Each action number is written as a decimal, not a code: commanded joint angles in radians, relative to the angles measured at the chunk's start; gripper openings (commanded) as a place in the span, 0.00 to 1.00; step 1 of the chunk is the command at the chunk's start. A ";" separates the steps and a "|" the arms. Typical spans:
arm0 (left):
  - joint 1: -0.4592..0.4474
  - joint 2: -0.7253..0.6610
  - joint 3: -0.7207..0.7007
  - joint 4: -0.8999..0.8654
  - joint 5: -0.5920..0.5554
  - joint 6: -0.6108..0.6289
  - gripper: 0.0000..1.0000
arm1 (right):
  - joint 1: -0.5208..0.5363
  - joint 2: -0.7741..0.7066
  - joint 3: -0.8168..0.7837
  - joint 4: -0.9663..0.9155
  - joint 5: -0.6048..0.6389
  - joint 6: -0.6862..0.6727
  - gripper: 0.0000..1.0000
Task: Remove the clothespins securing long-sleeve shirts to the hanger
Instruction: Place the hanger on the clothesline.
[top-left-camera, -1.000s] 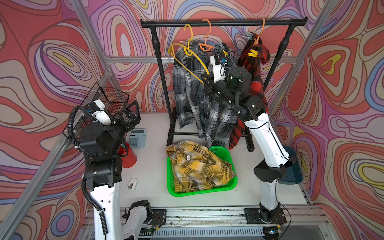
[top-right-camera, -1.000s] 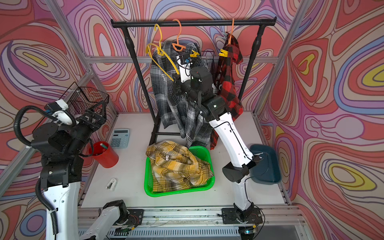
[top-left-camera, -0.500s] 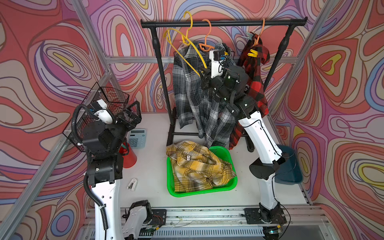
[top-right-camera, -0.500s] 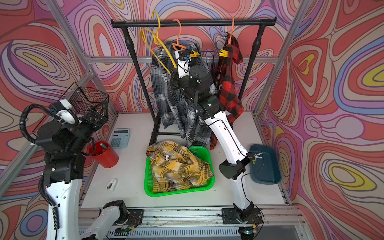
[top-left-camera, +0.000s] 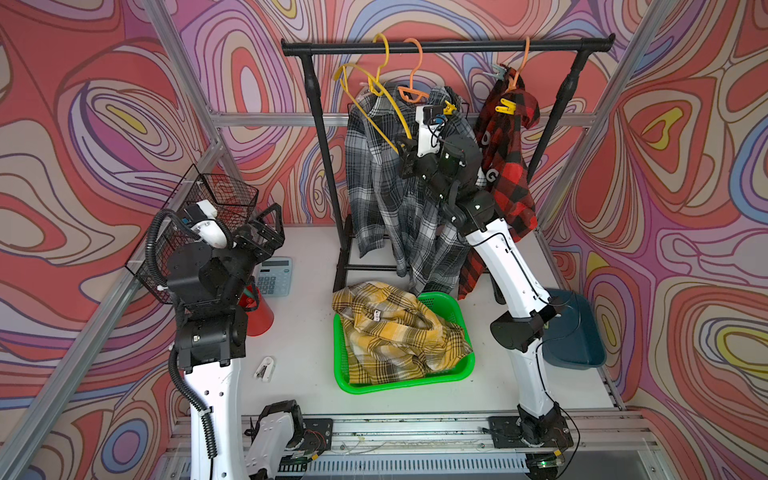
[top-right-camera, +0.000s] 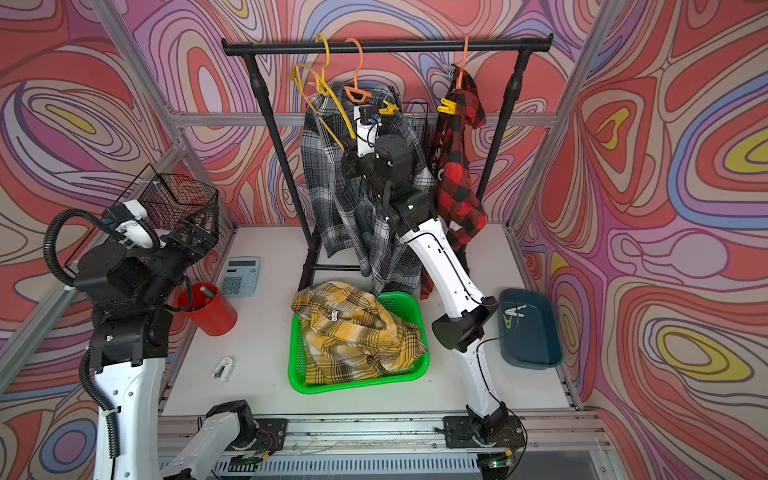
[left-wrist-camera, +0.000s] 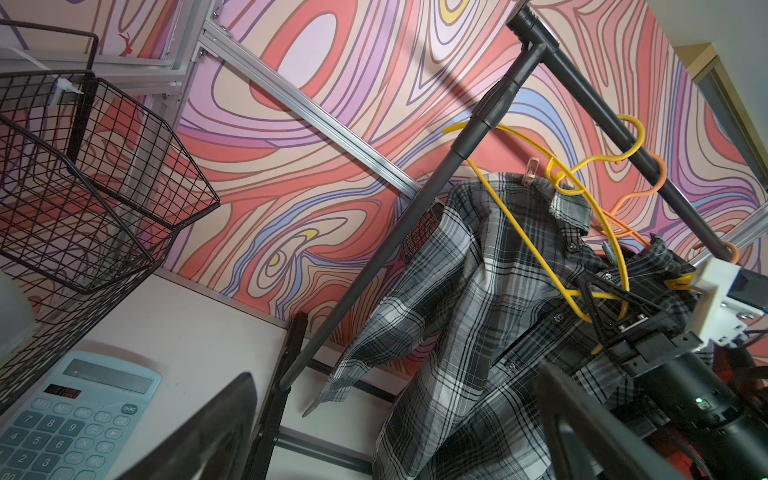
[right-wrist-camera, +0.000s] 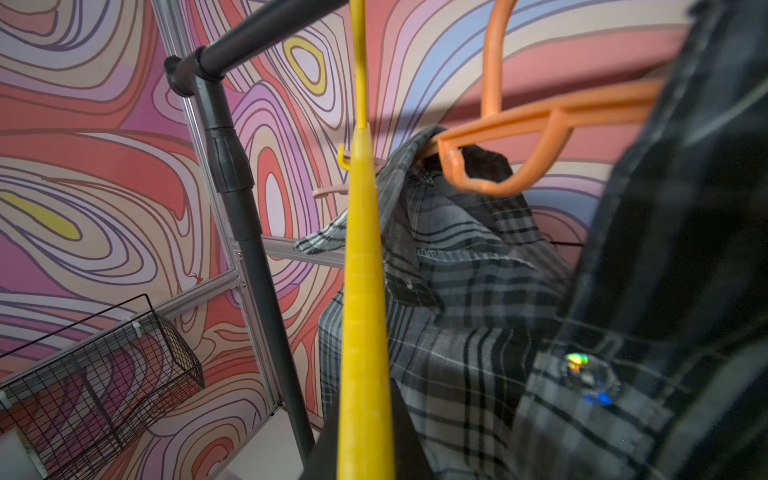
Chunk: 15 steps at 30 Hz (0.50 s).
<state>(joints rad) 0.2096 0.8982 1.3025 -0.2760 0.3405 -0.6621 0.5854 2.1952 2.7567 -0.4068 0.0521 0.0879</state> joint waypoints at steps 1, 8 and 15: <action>0.004 -0.007 -0.009 0.033 0.017 -0.016 1.00 | -0.006 0.016 0.032 0.053 0.009 0.018 0.00; 0.004 -0.005 -0.022 0.043 0.027 -0.032 1.00 | -0.006 0.039 0.031 0.051 -0.027 0.049 0.00; 0.004 -0.006 -0.046 0.060 0.041 -0.054 1.00 | 0.036 0.038 0.018 0.051 -0.014 0.020 0.00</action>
<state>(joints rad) 0.2096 0.8982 1.2671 -0.2569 0.3634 -0.7002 0.5968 2.2089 2.7686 -0.3893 0.0368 0.1181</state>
